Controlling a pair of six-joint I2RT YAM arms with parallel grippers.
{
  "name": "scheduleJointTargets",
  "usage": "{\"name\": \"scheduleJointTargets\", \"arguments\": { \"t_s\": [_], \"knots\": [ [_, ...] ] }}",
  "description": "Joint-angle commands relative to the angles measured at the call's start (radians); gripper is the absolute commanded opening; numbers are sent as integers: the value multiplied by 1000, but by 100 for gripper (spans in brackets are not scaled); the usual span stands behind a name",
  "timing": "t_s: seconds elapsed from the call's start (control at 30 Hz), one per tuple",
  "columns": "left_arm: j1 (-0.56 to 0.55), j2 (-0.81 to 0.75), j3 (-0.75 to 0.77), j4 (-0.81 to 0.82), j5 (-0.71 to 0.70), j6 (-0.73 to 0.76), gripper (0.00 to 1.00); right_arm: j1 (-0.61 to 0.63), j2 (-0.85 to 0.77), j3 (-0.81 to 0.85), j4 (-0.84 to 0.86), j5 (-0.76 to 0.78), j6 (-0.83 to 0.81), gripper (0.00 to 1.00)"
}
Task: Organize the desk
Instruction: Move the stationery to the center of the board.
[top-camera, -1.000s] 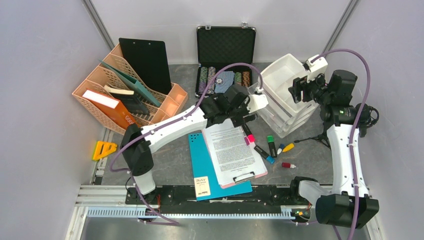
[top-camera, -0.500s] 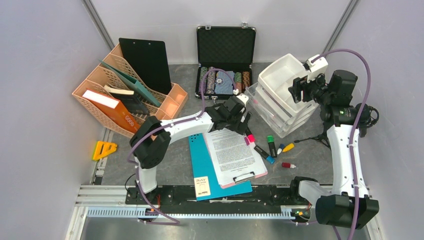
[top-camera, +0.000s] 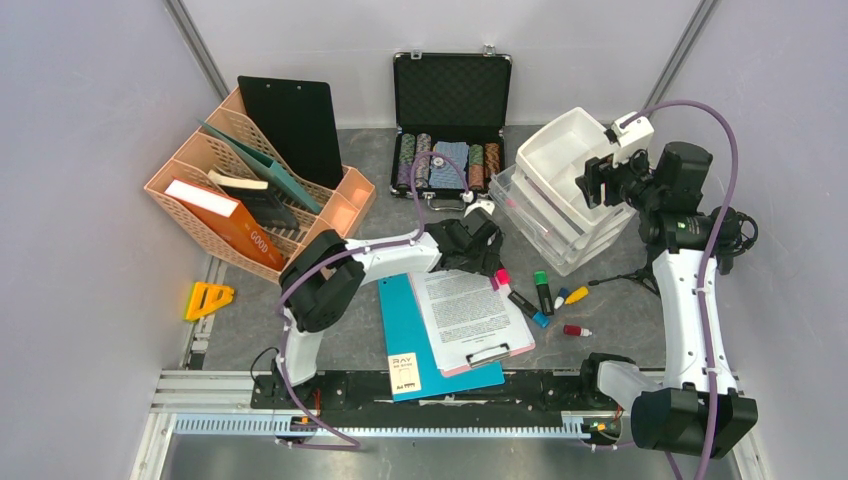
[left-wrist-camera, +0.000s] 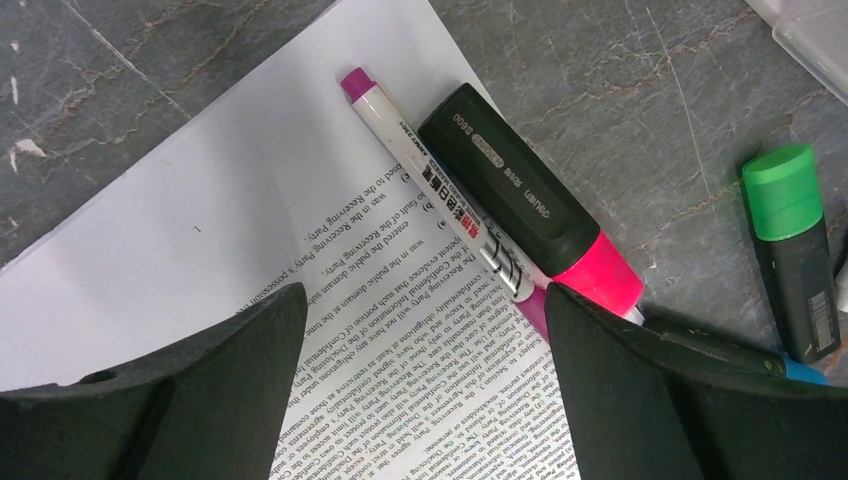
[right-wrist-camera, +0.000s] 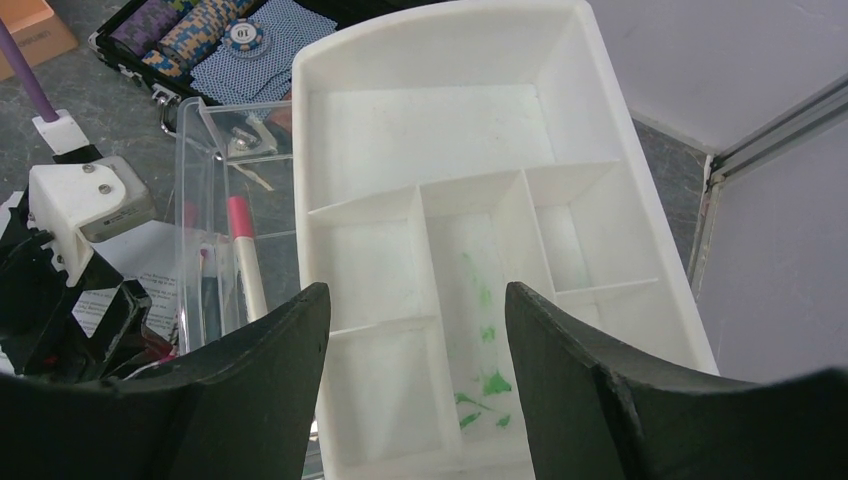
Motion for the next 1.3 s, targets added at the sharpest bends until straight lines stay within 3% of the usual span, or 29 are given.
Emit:
{"name": "scheduleJointTargets", "arguments": {
  "t_s": [0.0, 0.67, 1.27],
  "knots": [
    [-15, 17, 40, 12, -82, -57, 94, -6, -16, -14, 33, -7, -6, 70],
    [-47, 25, 13, 1, -223, 50, 90, -6, -24, -29, 33, -1, -15, 70],
    [-47, -110, -134, 97, -167, 272, 44, -6, -24, -23, 32, -7, -9, 70]
  ]
}}
